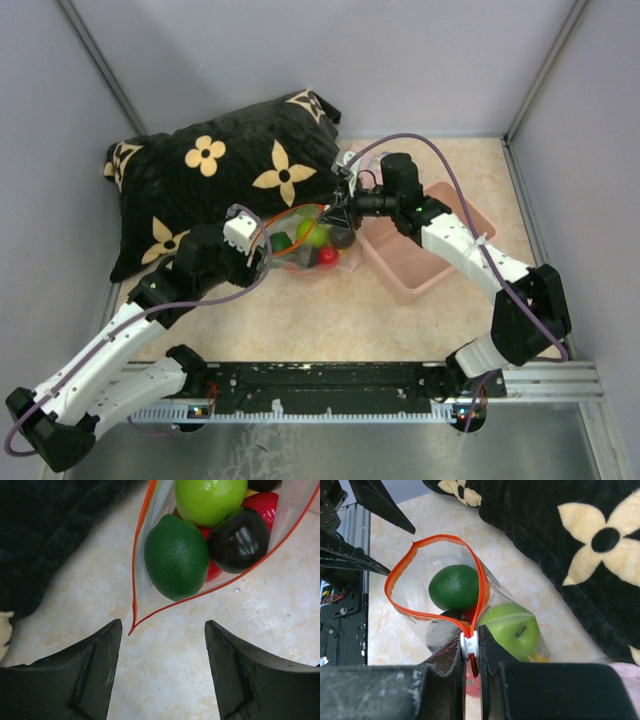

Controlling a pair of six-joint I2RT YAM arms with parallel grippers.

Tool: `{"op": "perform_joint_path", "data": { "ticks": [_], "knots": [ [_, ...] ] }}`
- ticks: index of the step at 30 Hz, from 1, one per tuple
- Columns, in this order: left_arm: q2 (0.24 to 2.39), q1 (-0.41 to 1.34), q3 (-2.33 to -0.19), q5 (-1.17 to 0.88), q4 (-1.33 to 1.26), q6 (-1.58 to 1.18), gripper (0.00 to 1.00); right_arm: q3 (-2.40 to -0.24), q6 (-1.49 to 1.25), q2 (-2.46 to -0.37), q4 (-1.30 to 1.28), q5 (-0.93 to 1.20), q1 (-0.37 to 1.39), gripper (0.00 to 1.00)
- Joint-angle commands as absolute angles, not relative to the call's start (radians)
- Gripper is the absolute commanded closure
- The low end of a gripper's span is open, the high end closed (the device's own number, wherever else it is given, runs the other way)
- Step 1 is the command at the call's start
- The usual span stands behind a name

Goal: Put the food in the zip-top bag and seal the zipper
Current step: Zip the zipper food storage bag at the center of the board.

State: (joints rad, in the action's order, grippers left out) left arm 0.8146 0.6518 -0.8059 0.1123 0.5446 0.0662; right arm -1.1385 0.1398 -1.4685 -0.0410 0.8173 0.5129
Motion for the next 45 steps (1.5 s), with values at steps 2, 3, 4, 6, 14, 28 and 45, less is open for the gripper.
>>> {"op": "perform_joint_path", "data": {
  "ticks": [2,3,4,6,14,28,45],
  "knots": [
    [0.840,0.649,-0.823,0.066,0.508,0.238,0.28,-1.133,0.170,-1.414,0.036,0.853,0.510,1.00],
    [0.858,0.649,-0.823,0.072,0.508,0.245,0.29,-1.130,0.170,-1.414,0.038,0.854,0.509,1.00],
    [0.873,0.649,-0.823,0.082,0.506,0.249,0.30,-1.129,0.171,-1.415,0.041,0.857,0.509,1.00],
    [0.904,0.649,-0.824,0.117,0.501,0.257,0.33,-1.124,0.170,-1.416,0.048,0.863,0.509,1.00],
    [0.961,0.639,-0.820,0.157,0.467,0.281,0.50,-1.108,0.172,-1.406,0.060,0.873,0.509,1.00],
    [0.925,0.635,-1.131,0.071,0.765,0.272,1.00,-1.008,0.210,-1.371,0.078,0.839,0.498,1.00],
    [0.872,0.635,-1.040,0.092,0.742,0.252,1.00,-0.923,0.309,-1.390,0.148,0.994,0.497,0.82]
  ]
}}
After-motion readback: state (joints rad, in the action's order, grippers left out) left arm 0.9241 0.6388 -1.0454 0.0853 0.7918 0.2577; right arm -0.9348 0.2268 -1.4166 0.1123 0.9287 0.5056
